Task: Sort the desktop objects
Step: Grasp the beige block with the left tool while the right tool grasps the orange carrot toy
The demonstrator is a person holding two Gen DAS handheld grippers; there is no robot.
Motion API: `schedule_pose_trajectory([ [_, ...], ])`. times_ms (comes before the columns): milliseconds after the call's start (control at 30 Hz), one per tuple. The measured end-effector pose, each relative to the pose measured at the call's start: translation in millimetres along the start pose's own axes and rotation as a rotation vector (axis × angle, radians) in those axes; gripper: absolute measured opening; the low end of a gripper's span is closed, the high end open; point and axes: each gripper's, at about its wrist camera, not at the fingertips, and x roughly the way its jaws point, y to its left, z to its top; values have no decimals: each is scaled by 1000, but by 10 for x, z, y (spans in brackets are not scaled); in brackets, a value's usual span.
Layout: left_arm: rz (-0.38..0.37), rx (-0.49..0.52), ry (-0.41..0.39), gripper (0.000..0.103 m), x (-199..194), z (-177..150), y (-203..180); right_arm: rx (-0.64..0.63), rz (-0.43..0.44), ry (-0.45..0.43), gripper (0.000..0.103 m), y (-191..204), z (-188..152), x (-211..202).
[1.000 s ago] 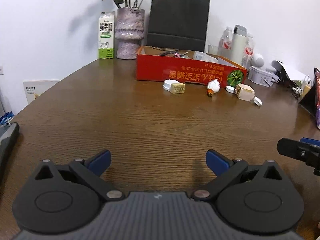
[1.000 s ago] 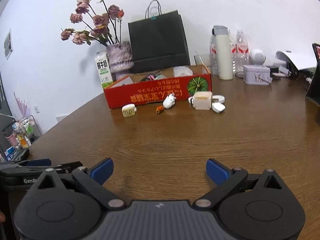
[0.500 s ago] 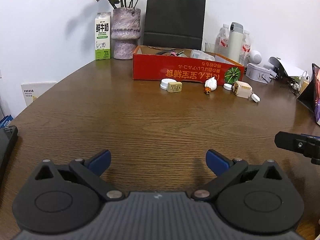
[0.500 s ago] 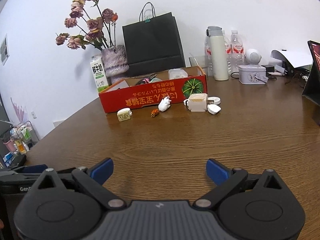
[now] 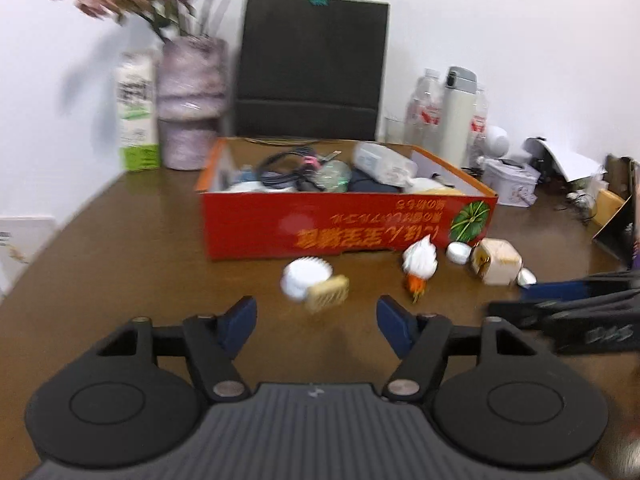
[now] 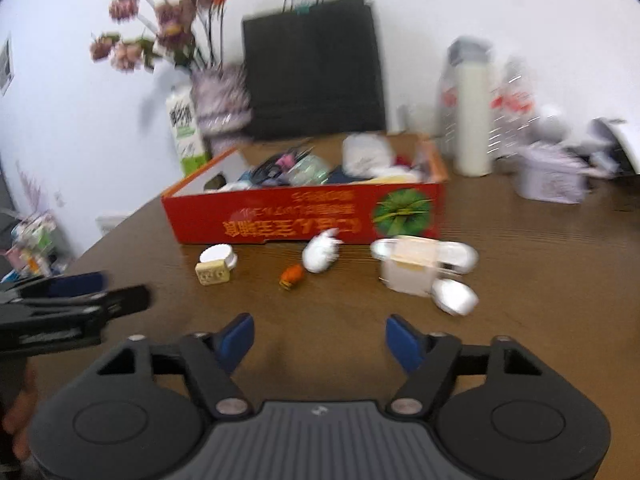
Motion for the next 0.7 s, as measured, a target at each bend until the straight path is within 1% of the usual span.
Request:
schedule_pose_trajectory([
  [33,-33,9,-6,70,122,28,13,-6,19,18,61,33,62,150],
  [67,-39,21,-11,70,215,38,17,-21,17,40,58,74,112,307],
  [100,-41,50,-8,70,294,42,4,-41,-2,59,52,117,145,440],
  [167,-34,86,9,63,432,70,-5,-72,-28,75,45,161,191,626],
  [200,-44,88,15,61,465,79,8,-78,-35,76,44,169,206,693],
  [233,-66,84,24,53,491,77,17,-83,-41,72,44,174,208,729],
  [267,-85,75,36,42,510,68,23,-95,-49,63,42,184,212,758],
  [300,-94,71,53,40,532,53,26,-107,-61,57,39,200,213,779],
  [333,-87,76,64,33,542,39,18,-120,-73,55,35,220,209,790],
  [367,-82,91,72,22,544,30,-12,-139,-84,53,25,245,200,791],
  [400,-81,107,74,18,533,20,-37,-148,-77,49,12,256,187,782],
  [433,-78,114,75,14,516,12,-56,-150,-67,47,12,258,187,776],
  [467,-81,113,74,12,492,6,-68,-156,-61,47,12,263,177,762],
  [567,-98,114,76,12,431,-6,-120,-152,-64,45,12,242,149,702],
  [600,-92,127,77,15,432,-14,-156,-144,-55,47,12,230,139,677],
  [667,-57,149,83,35,466,-13,-228,-132,-48,47,12,209,120,641],
  [700,-52,154,94,35,503,-9,-256,-132,-53,43,14,203,116,641],
])
